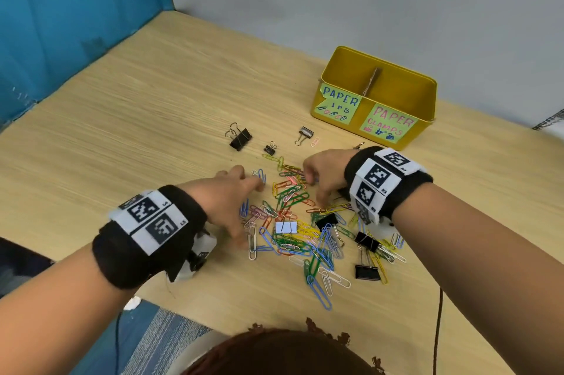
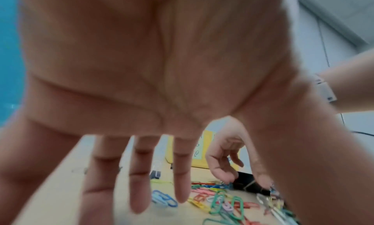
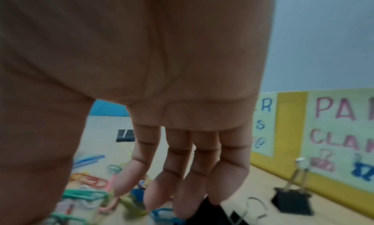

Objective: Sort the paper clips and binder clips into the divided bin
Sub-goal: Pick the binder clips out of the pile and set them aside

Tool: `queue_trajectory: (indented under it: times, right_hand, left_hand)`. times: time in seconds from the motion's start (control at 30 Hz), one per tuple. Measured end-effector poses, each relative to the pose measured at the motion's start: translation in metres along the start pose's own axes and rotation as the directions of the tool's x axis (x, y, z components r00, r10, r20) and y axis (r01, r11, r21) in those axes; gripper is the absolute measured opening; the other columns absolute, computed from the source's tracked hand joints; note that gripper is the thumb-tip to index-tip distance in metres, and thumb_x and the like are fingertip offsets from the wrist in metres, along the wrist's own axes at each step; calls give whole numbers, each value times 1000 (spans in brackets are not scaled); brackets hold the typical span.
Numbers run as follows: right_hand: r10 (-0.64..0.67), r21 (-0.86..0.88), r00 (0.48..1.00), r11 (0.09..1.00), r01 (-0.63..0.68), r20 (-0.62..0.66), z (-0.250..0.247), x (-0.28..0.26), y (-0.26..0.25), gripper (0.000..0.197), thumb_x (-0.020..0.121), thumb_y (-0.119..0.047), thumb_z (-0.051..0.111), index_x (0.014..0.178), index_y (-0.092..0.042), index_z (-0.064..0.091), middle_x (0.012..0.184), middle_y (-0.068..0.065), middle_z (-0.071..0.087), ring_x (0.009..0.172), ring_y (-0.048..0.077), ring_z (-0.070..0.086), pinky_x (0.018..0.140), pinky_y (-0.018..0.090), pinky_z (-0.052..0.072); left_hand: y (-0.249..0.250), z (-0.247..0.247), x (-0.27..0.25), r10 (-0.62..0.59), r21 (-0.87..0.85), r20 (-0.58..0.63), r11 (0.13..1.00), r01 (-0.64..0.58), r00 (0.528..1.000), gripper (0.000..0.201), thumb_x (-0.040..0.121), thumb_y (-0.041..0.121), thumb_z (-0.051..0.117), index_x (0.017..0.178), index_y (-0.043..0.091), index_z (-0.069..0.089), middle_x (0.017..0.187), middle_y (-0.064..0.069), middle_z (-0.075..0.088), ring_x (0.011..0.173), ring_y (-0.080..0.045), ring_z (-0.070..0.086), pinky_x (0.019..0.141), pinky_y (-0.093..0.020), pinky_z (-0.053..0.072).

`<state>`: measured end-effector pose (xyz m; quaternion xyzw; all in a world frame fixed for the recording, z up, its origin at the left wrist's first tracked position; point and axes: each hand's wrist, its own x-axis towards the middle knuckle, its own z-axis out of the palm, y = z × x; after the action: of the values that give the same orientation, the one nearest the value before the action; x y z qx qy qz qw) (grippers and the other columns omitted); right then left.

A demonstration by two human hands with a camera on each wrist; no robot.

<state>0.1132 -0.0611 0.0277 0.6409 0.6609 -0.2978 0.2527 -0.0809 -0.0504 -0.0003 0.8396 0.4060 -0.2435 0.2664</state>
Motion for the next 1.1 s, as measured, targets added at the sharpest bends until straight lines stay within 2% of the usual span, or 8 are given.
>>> queue_trajectory:
  times: [0.13,0.2,0.37,0.53,0.67,0.8,0.93,1.1]
  right_hand:
    - [37,23,974,999,-33,-225,-2,4,4,52,73,-7,70,121,-15,51,108,5,52,92,19,48,68,25,42]
    - [33,34,952,999,-24,-305,2,11,-4,54,79,-4,62,130,-15,47,123,8,50,101,22,54,79,28,49]
    - [-52,-30,974,998,46,-222,14,23,-26,46,83,-6,57,128,-9,44,115,11,60,99,27,59,83,33,52]
    - [-43,8,982,999,45,-185,16,17,-13,74,69,-21,76,134,-18,40,114,7,45,100,25,52,83,34,50]
    - [-25,23,968,999,32,-249,25,20,-23,88,60,-33,84,134,-22,38,127,9,42,117,30,46,94,42,47]
    - [-111,4,946,993,117,-303,19,27,-28,60,73,-22,77,125,-11,51,122,11,57,112,28,55,90,32,45]
    - [-5,208,960,976,66,-281,15,26,-13,38,80,-11,71,116,-7,61,104,10,65,92,25,63,76,30,50]
    - [83,759,973,641,112,-213,11,20,20,12,82,2,67,88,-8,66,60,4,63,43,13,58,46,21,54]
  left_hand:
    - [12,14,-5,-76,32,3,997,76,997,91,58,15,82,130,26,27,130,-6,31,102,-25,53,69,-28,47]
    - [19,16,4,-55,-42,-54,998,52,997,72,69,2,72,127,20,33,129,-9,36,89,-23,54,66,-23,44]
    - [28,1,25,-9,-162,-256,986,-34,967,45,84,4,56,127,7,42,120,-16,49,106,-31,56,78,-27,41]
    - [11,-4,20,-71,-213,-191,977,29,979,94,61,25,84,139,19,30,133,-11,35,122,-29,44,102,-37,43]
    - [23,2,30,-98,-161,-241,985,59,966,88,61,31,84,133,13,37,128,-14,41,119,-30,45,100,-39,44]
    - [24,-5,38,-65,-256,-250,967,-1,966,60,74,6,71,127,6,45,126,-15,55,114,-29,54,89,-29,44]
    - [16,-12,41,-95,-346,-191,938,24,977,60,70,-3,70,124,11,49,113,-12,57,94,-24,53,73,-28,43]
    - [9,-26,48,-67,-590,-165,806,-44,984,52,66,-16,66,106,15,53,92,-13,59,73,-25,57,62,-34,54]
